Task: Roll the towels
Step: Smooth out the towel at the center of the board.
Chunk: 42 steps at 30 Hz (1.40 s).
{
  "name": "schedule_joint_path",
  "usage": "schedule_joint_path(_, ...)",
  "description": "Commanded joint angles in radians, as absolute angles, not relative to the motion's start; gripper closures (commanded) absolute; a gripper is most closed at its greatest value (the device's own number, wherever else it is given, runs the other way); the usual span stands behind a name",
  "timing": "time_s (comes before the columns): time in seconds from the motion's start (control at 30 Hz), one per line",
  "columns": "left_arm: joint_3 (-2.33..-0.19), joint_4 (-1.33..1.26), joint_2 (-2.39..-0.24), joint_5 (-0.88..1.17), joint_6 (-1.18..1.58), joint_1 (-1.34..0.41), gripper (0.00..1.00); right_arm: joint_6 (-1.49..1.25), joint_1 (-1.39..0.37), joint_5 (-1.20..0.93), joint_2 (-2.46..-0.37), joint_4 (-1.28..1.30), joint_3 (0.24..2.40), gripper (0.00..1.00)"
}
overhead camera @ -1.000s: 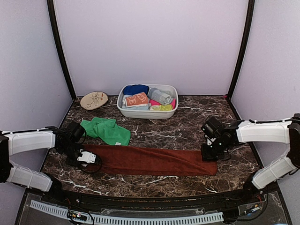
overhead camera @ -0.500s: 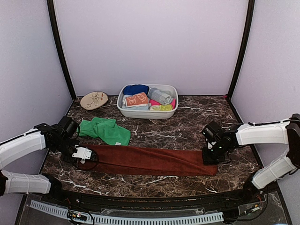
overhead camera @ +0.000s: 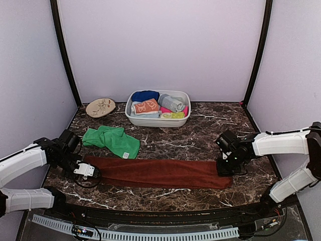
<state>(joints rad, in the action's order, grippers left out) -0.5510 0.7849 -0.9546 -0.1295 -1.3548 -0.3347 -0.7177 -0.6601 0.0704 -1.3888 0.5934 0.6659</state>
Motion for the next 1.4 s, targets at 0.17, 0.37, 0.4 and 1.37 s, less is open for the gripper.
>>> schedule_joint_path(0.17,-0.536,0.705,-0.968,-0.084,-1.377,-0.318,0.96,-0.699,-0.65,0.186,-1.416,0.663,0.703,0.86)
schedule_joint_path(0.37,-0.564,0.805,-0.955,0.022,-1.352,-0.318,0.62,-0.693,-0.656,0.127,-1.331,0.721,0.759,0.72)
schedule_joint_path(0.4,-0.577,0.82,-0.945,0.042,-1.342,-0.318,0.58,-0.695,-0.66,0.123,-1.308,0.743,0.768,0.71)
schedule_joint_path(1.37,-0.598,0.495,-1.252,0.192,-0.902,-0.329,0.64,-0.774,-0.636,0.196,-1.206,0.891,0.712,0.82)
